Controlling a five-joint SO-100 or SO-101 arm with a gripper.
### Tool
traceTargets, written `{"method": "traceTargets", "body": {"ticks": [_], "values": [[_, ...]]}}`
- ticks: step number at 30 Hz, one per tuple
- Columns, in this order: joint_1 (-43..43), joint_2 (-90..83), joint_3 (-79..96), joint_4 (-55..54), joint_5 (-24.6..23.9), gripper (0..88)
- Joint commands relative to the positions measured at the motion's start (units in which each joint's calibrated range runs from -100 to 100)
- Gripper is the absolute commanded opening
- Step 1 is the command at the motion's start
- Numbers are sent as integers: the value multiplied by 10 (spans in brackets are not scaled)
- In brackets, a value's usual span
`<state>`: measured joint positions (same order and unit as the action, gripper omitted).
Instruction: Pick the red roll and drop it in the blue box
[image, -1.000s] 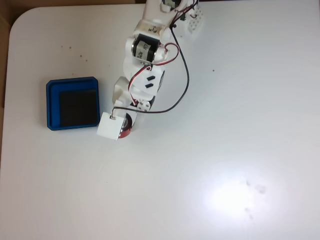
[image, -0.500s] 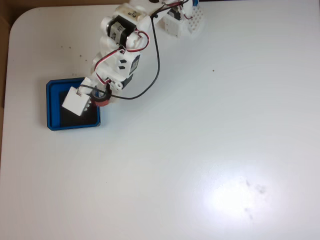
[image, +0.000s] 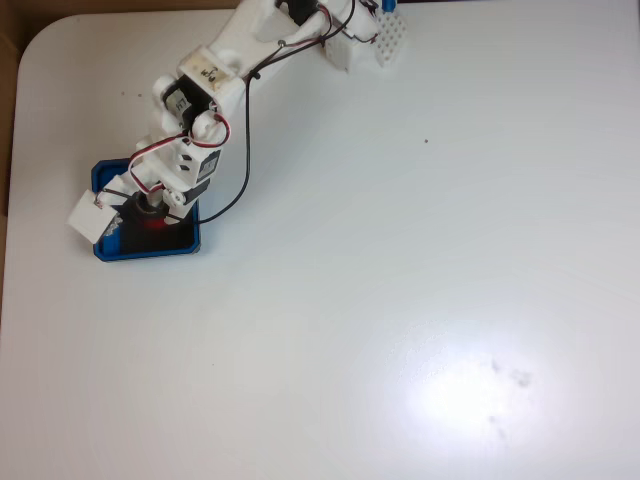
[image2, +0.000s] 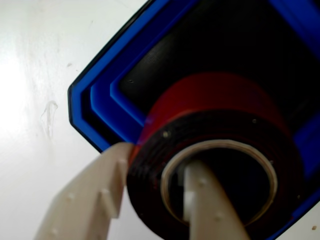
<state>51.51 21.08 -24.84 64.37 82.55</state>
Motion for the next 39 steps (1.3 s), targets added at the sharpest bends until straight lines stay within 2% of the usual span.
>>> {"method": "traceTargets", "body": {"ticks": [1,13,33,39], "values": [[13,5,-37,-36,3,7],[48,47,-36,-84,-1,7],[50,48,-32,-78,-2,14],[61,41,-31,-78,-2,132]]}}
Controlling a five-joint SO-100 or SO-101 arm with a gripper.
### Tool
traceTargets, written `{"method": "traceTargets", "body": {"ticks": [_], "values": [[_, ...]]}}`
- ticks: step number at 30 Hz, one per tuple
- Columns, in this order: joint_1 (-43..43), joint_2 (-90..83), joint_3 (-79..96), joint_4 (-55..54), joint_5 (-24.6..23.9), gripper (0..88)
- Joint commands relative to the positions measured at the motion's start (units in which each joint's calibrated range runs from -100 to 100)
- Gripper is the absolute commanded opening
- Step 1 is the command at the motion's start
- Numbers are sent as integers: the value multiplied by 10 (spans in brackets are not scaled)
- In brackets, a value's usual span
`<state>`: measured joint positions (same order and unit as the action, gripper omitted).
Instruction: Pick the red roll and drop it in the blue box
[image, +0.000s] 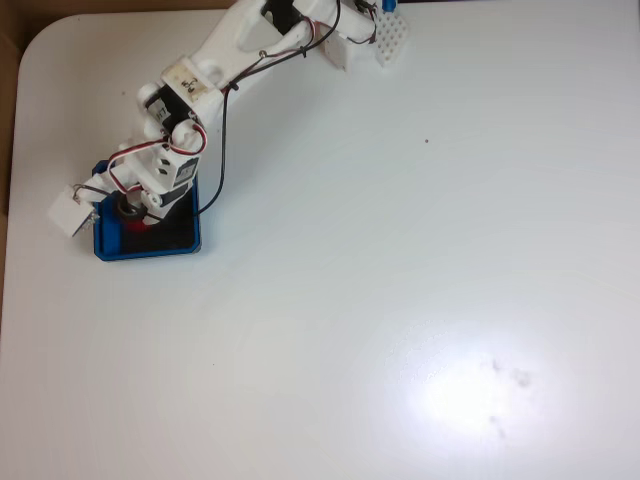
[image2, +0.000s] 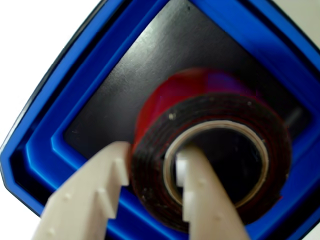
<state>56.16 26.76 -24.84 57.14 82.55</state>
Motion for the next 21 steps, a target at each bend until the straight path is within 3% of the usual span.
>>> {"method": "traceTargets", "body": {"ticks": [1,7,16,21], "values": [[17,-18,-31,-6,-2,149],[16,-87,39,-7,-3,161],[-15,-330,307,-19,1,162],[-54,-473,473,-94,1,162]]}}
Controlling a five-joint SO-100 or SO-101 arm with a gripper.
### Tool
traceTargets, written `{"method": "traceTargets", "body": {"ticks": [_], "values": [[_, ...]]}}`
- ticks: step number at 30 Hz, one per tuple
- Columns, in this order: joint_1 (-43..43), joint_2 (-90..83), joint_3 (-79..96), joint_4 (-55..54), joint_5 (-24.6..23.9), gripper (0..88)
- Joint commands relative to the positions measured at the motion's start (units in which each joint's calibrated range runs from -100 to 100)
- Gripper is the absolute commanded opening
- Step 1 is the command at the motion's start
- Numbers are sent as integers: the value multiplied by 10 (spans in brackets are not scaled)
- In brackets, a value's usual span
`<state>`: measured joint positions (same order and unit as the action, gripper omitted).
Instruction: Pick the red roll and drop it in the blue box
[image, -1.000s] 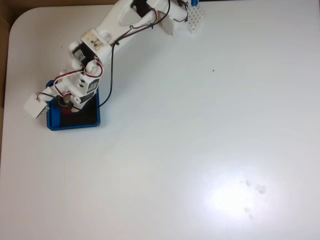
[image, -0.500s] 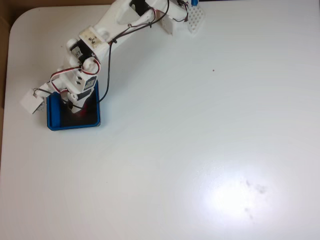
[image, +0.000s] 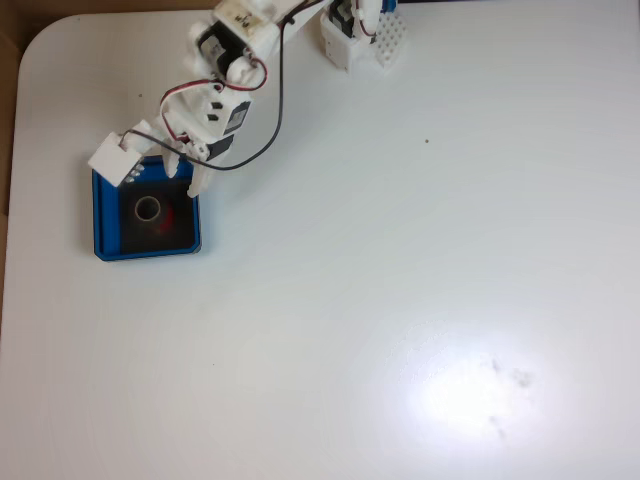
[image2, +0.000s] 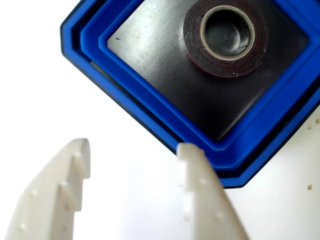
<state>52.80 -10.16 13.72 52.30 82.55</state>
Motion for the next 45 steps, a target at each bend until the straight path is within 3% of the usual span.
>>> {"method": "traceTargets", "body": {"ticks": [1,11,17,30,45], "values": [[-24,-134,129,-68,2,162],[-39,-433,526,-265,3,167],[-80,-546,665,-321,5,170],[-157,-768,861,-321,4,170],[-214,-890,863,-313,5,169]]}}
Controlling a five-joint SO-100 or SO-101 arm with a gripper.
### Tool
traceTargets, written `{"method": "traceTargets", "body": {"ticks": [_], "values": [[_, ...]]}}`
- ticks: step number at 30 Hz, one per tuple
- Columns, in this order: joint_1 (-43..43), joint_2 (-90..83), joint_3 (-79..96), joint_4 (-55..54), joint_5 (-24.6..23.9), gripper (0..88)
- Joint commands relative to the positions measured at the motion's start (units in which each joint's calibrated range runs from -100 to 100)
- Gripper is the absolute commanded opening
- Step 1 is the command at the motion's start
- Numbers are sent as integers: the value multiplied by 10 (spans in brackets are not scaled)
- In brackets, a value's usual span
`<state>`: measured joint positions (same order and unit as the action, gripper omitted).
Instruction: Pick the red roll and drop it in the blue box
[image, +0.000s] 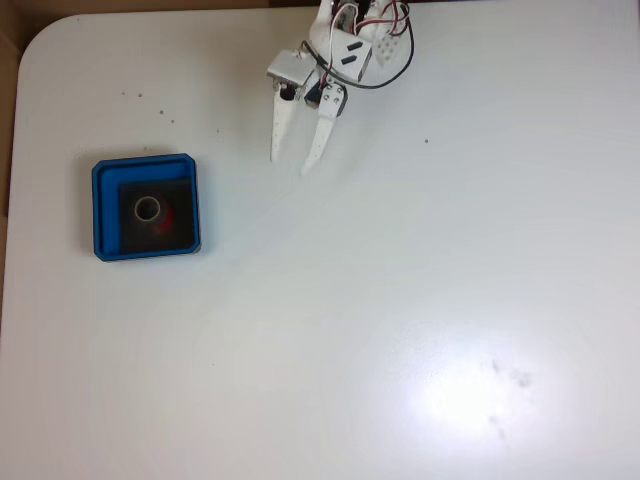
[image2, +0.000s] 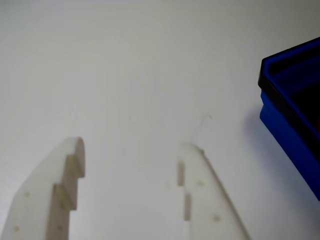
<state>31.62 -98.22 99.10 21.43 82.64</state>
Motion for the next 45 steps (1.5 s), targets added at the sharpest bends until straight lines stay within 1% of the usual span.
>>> {"method": "traceTargets", "body": {"ticks": [1,13,16,22,24,29,31,43,45], "values": [[-13,-9,9,-5,4,169],[-267,-6,9,-5,4,168],[-310,-6,9,-5,4,163],[-313,-5,8,-5,4,155],[-313,-5,8,-5,4,131],[-313,-5,8,-5,1,37],[-313,-5,8,-5,0,22],[-312,-4,7,-5,5,19],[-312,-4,7,-5,15,19]]}}
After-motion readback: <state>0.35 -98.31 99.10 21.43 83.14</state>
